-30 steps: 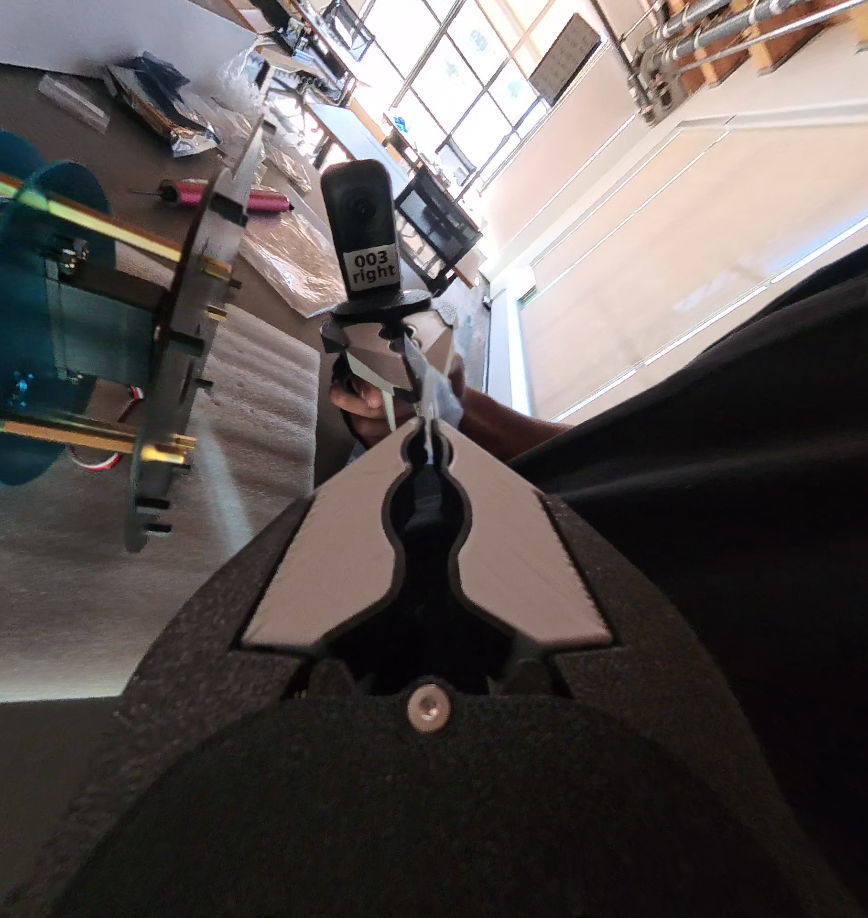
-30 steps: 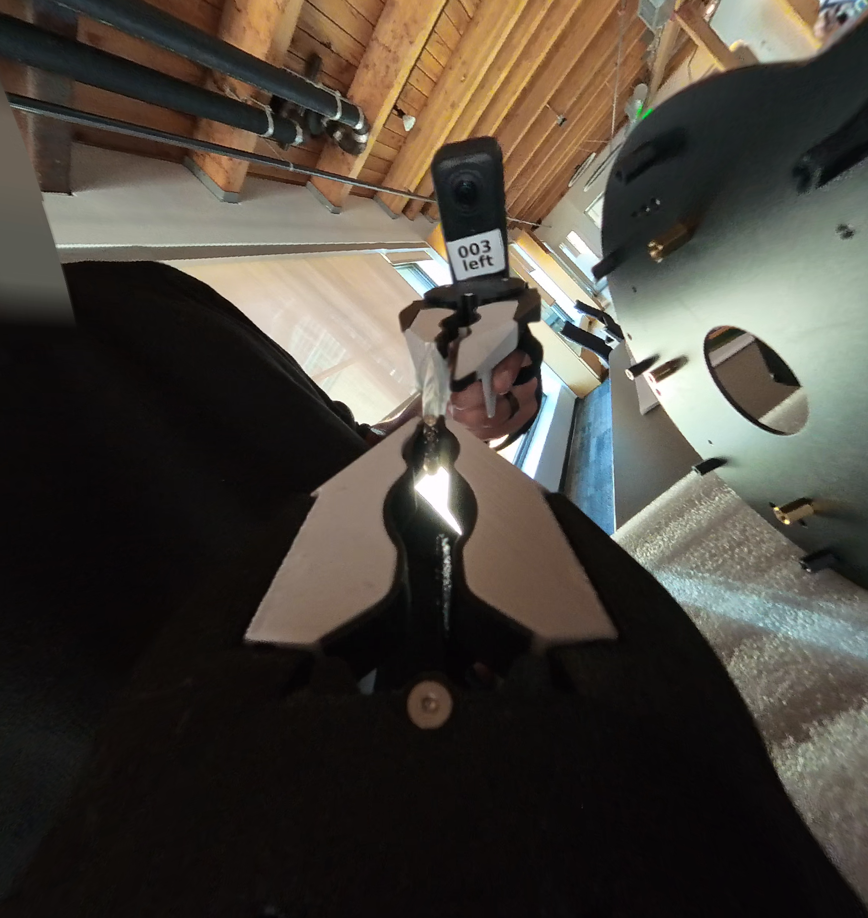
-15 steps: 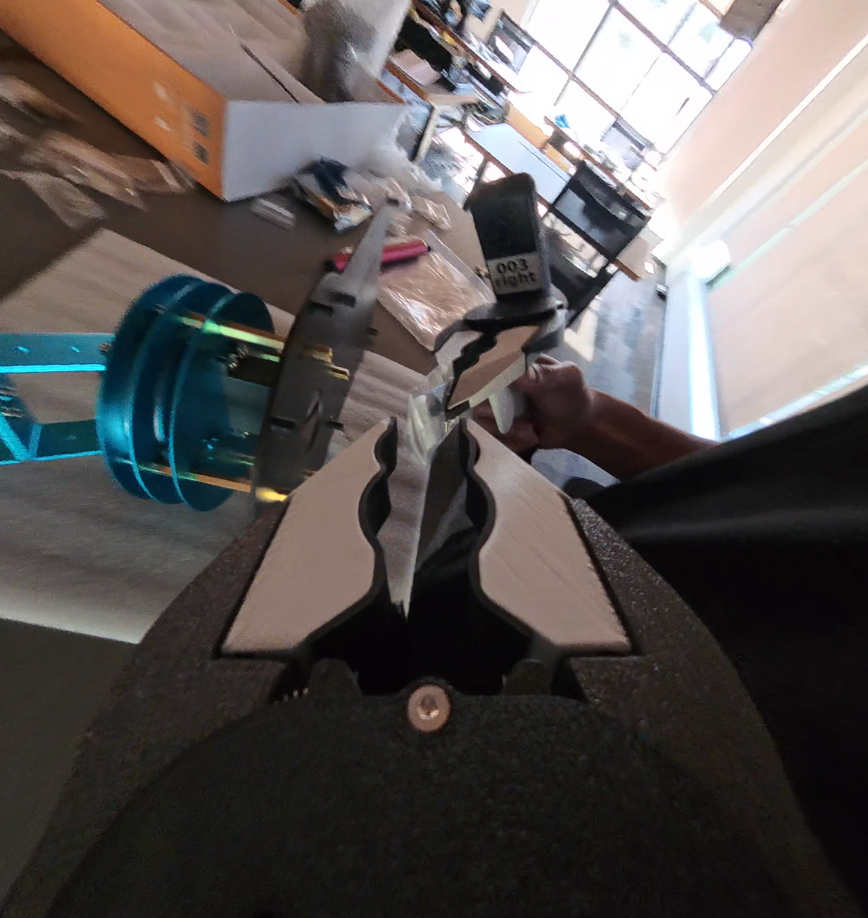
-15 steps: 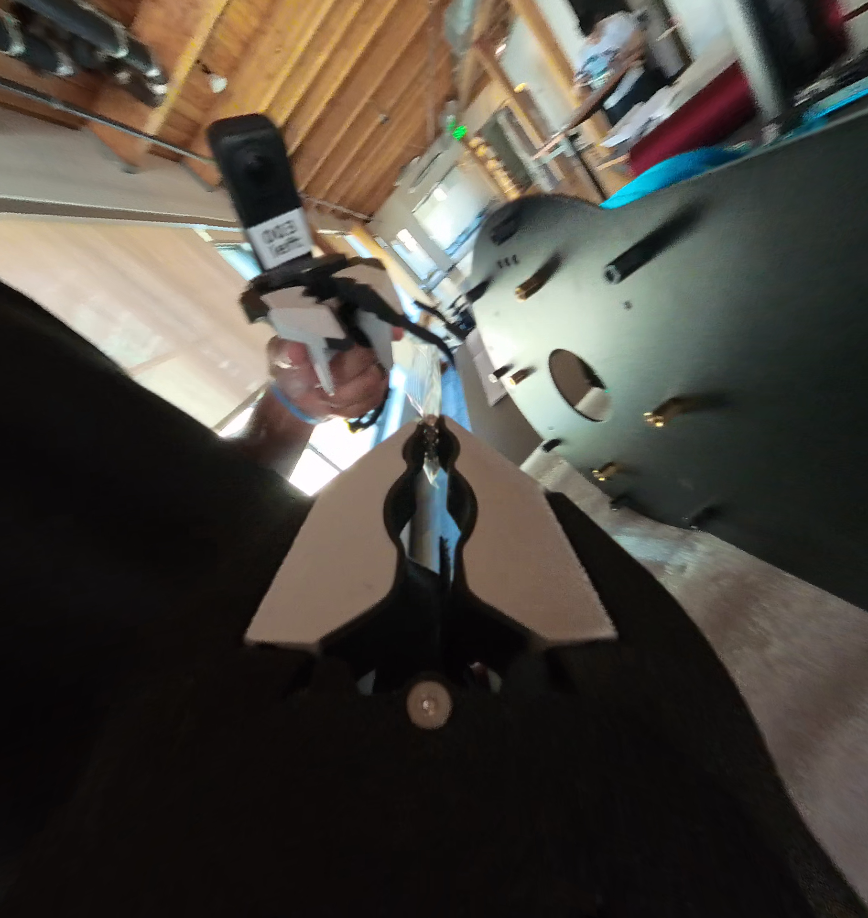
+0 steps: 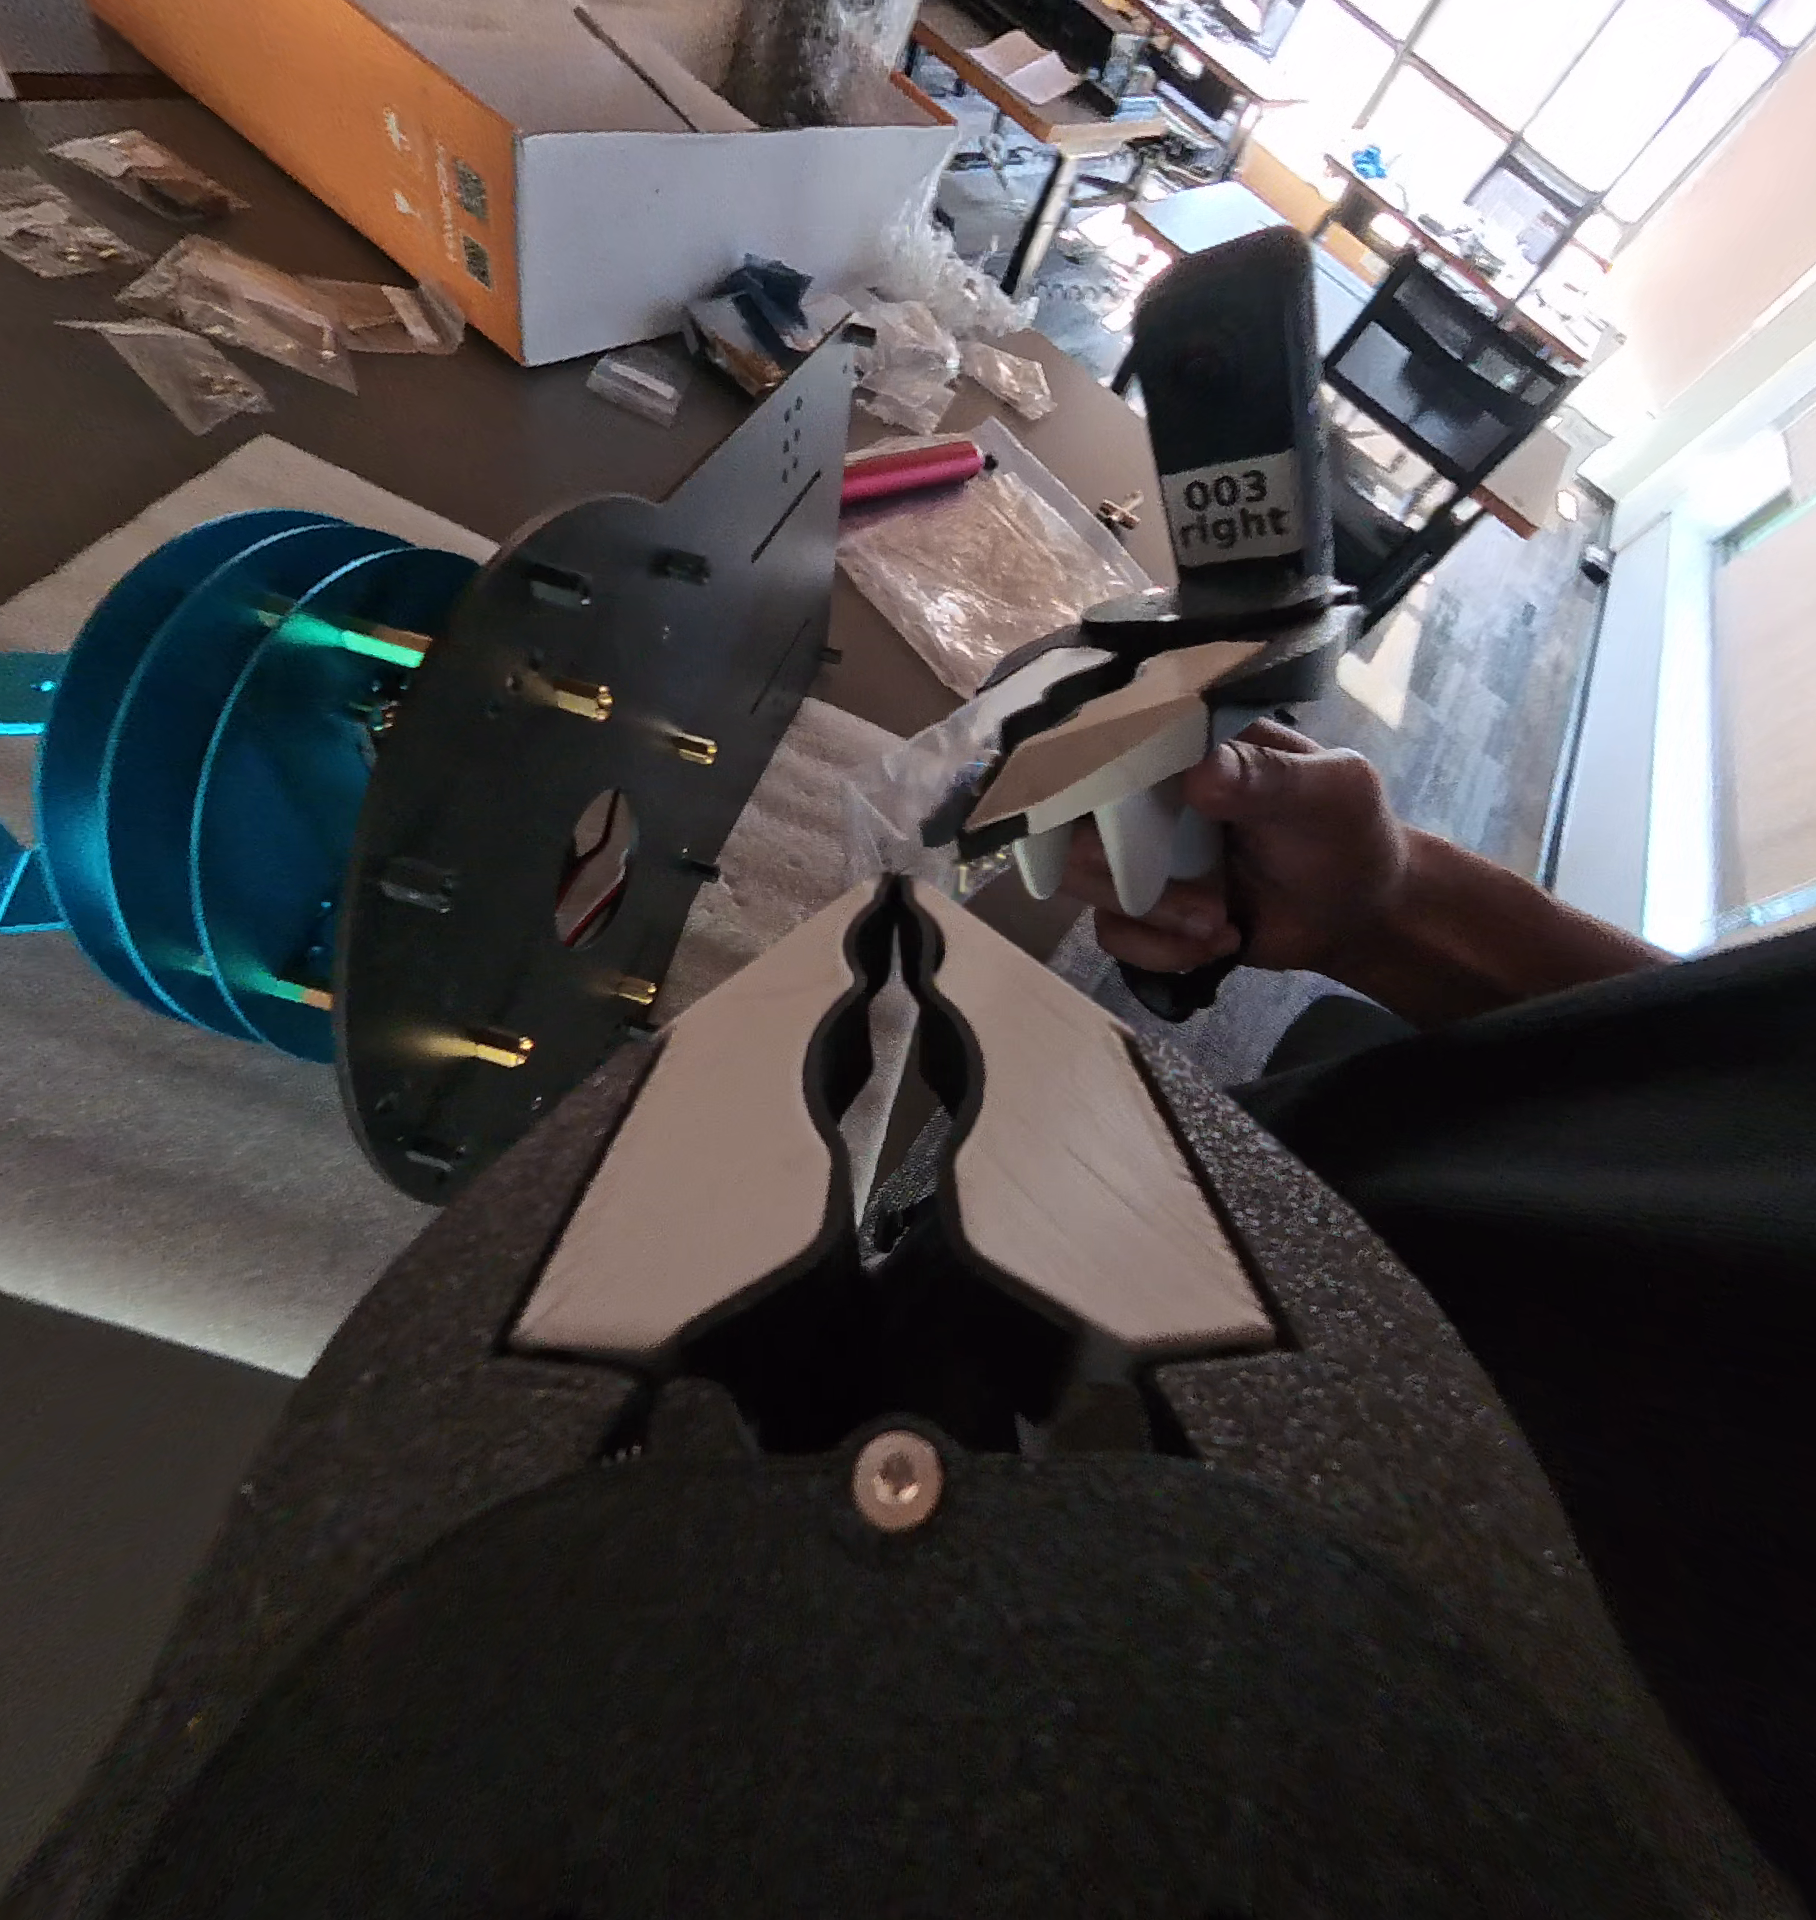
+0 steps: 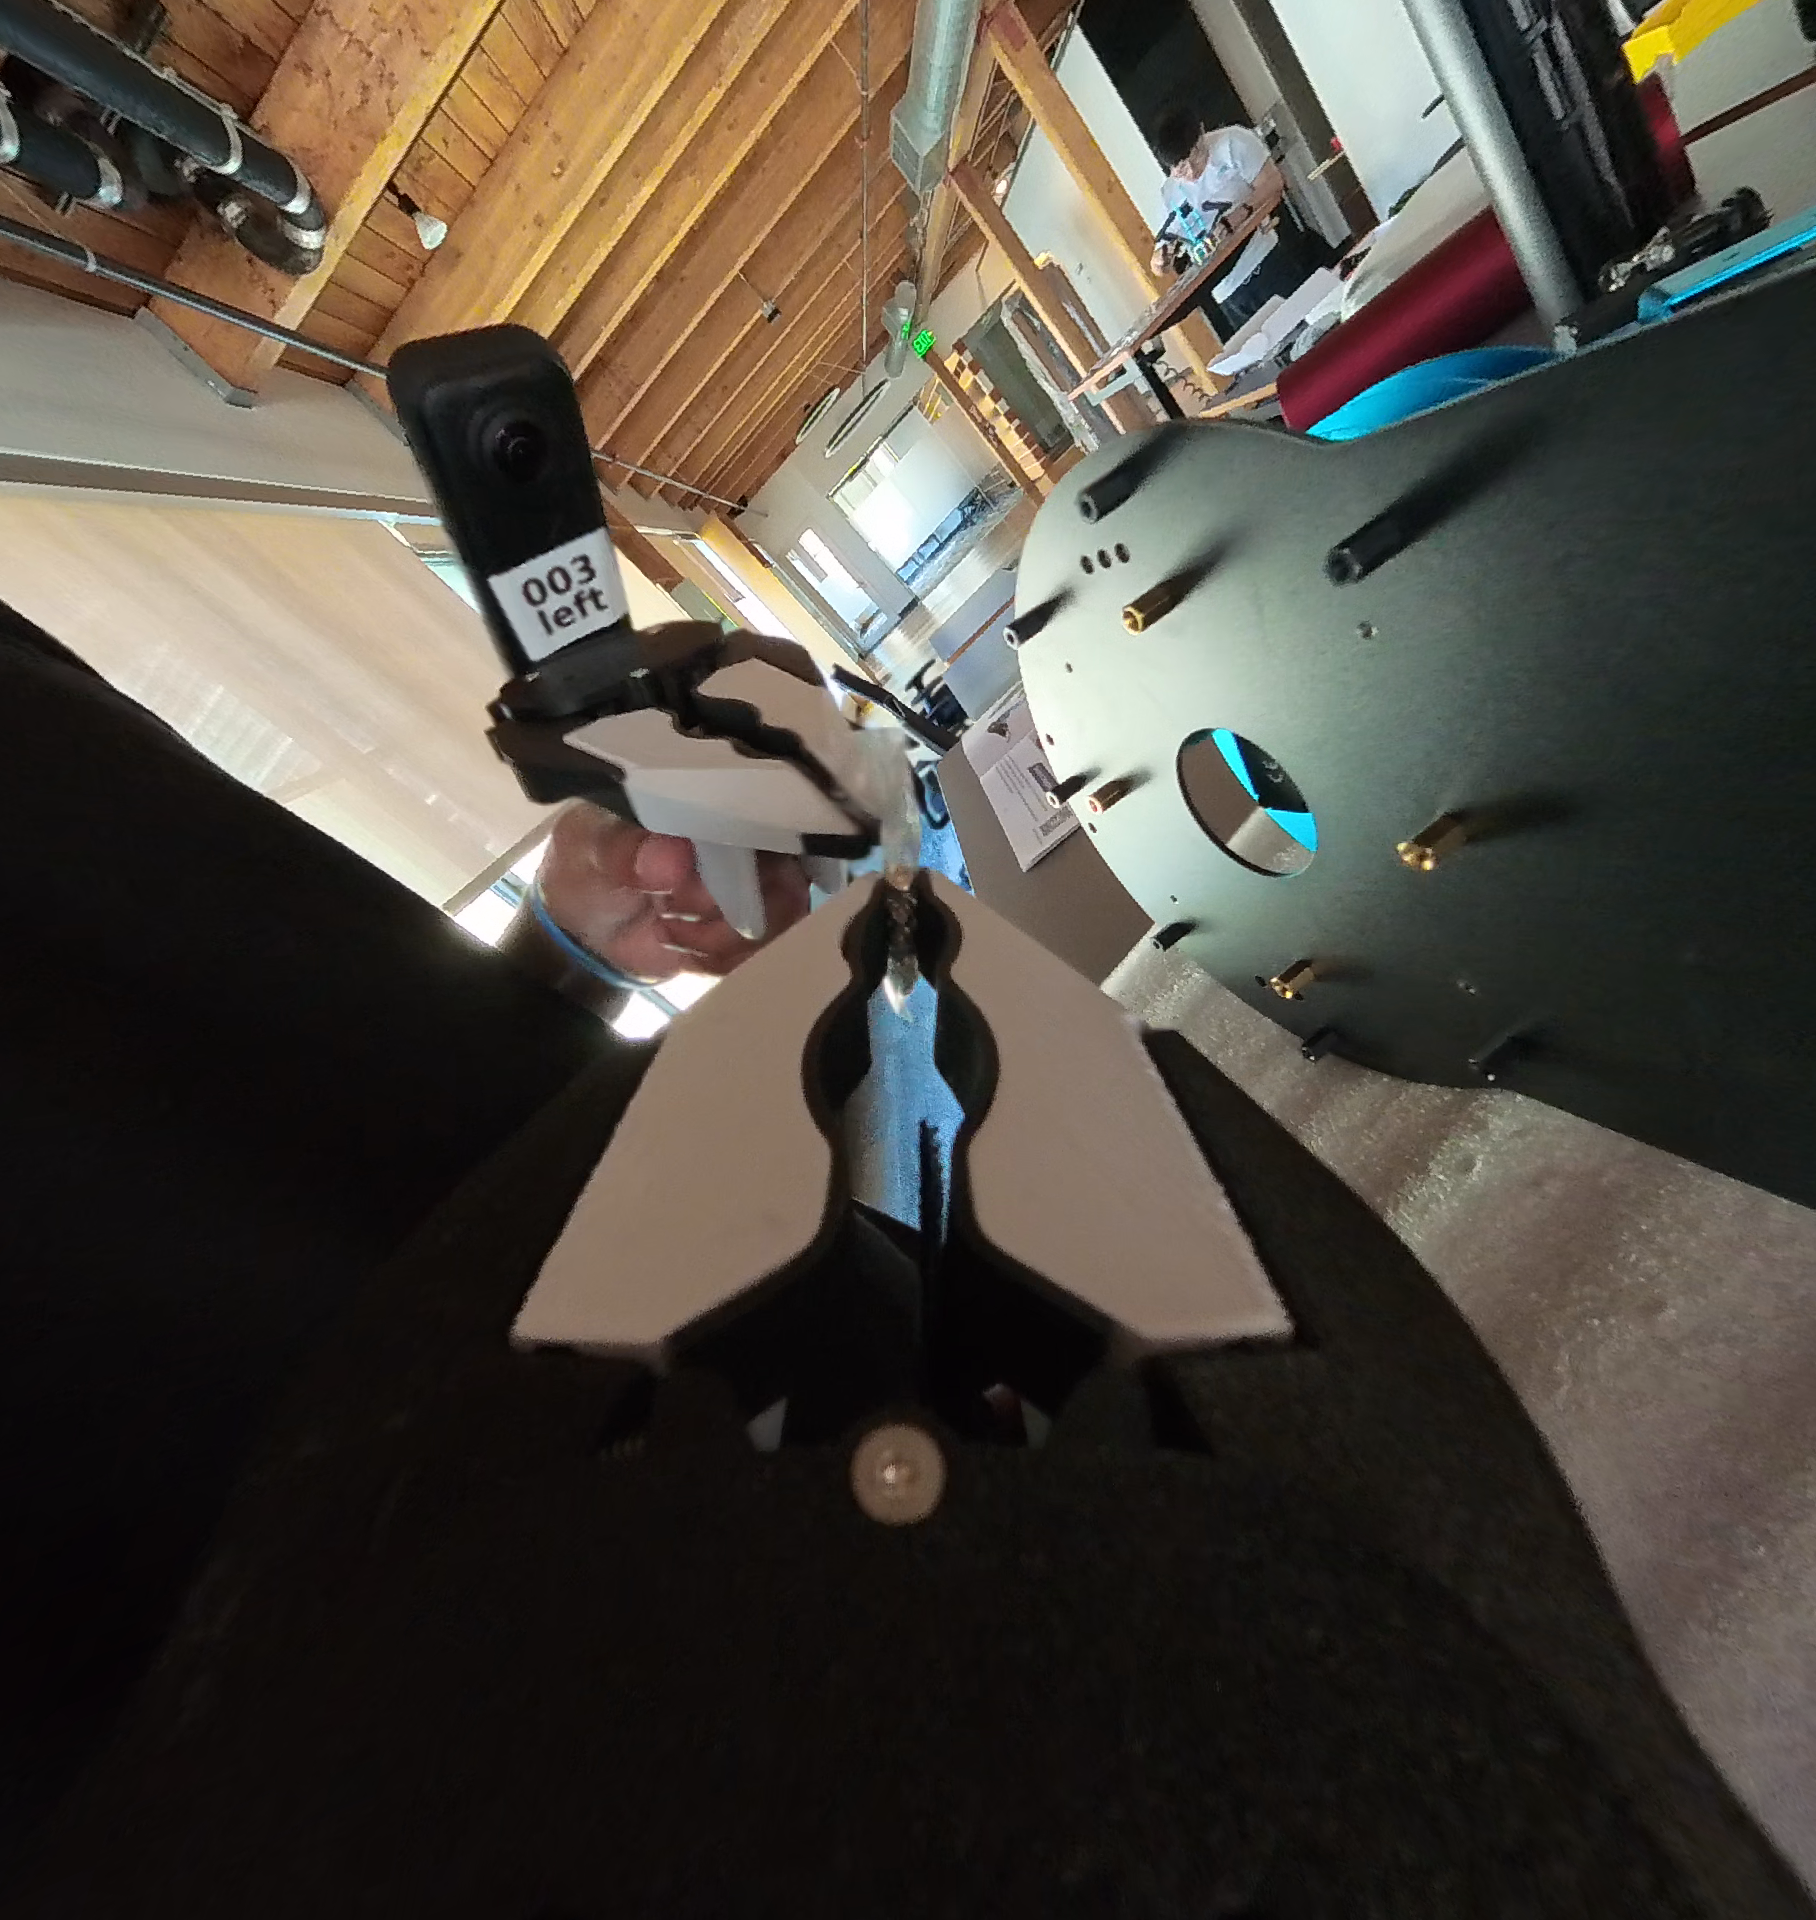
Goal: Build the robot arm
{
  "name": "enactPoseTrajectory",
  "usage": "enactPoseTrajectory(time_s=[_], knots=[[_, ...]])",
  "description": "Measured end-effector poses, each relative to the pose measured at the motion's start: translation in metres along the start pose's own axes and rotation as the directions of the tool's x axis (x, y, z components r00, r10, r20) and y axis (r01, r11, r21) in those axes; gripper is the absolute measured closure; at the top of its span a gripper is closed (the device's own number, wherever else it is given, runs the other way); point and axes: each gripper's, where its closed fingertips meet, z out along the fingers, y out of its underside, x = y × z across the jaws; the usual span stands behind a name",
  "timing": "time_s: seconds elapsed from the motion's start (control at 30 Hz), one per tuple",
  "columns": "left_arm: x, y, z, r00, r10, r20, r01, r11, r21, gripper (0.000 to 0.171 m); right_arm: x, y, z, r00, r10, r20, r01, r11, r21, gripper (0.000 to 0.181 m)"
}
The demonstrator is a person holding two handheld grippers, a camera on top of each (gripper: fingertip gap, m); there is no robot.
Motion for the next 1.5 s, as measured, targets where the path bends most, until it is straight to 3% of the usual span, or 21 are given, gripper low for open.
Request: enactPoseTrajectory(time_s=[0.1, 0.2, 0.3, 0.37, 0.43, 0.67, 0.83, 1.1, 1.3, 1.5], knots=[[0.02, -0.013, -0.01, 0.972, -0.093, -0.215, 0.109, 0.992, 0.063, 0.171, -0.012, -0.007, -0.011, 0.989, 0.069, 0.13, -0.076, 0.996, 0.053, 0.179], [0.02, -0.015, -0.009, 0.939, -0.16, -0.305, 0.193, 0.978, 0.081, 0.171, -0.009, -0.003, -0.011, 0.993, 0.048, 0.111, -0.053, 0.998, 0.038, 0.178], [0.017, -0.013, -0.003, 0.937, -0.157, -0.312, 0.188, 0.98, 0.071, 0.171, -0.019, -0.008, -0.021, 0.978, 0.06, 0.199, -0.074, 0.995, 0.066, 0.177], [0.02, -0.015, 0.002, 0.937, -0.146, -0.319, 0.177, 0.982, 0.07, 0.171, -0.018, -0.013, -0.028, 0.972, 0.077, 0.22, -0.099, 0.991, 0.091, 0.164], [0.024, -0.017, 0.007, 0.934, -0.139, -0.33, 0.171, 0.983, 0.068, 0.171, -0.018, -0.019, -0.037, 0.965, 0.086, 0.248, -0.12, 0.985, 0.125, 0.166], [0.036, -0.031, 0.032, 0.923, -0.152, -0.353, 0.195, 0.977, 0.09, 0.171, -0.001, -0.026, -0.074, 0.974, 0.098, 0.205, -0.139, 0.97, 0.2, 0.171], [0.052, -0.04, 0.066, 0.917, -0.154, -0.367, 0.198, 0.977, 0.084, 0.171, 0.005, -0.033, -0.114, 0.982, 0.085, 0.167, -0.128, 0.956, 0.264, 0.177], [0.076, -0.036, 0.157, 0.909, -0.194, -0.369, 0.231, 0.971, 0.059, 0.171, 0.029, -0.038, -0.215, 0.995, 0.102, -0.013, -0.092, 0.936, 0.34, 0.181], [0.104, -0.031, 0.238, 0.901, -0.211, -0.379, 0.248, 0.967, 0.051, 0.171, 0.063, -0.04, -0.284, 0.958, 0.124, -0.26, -0.051, 0.961, 0.27, 0.181], [0.088, -0.032, 0.302, 0.904, -0.318, -0.285, 0.342, 0.939, 0.039, 0.171, 0.111, -0.055, -0.334, 0.866, 0.106, -0.488, -0.033, 0.987, 0.156, 0.181]])
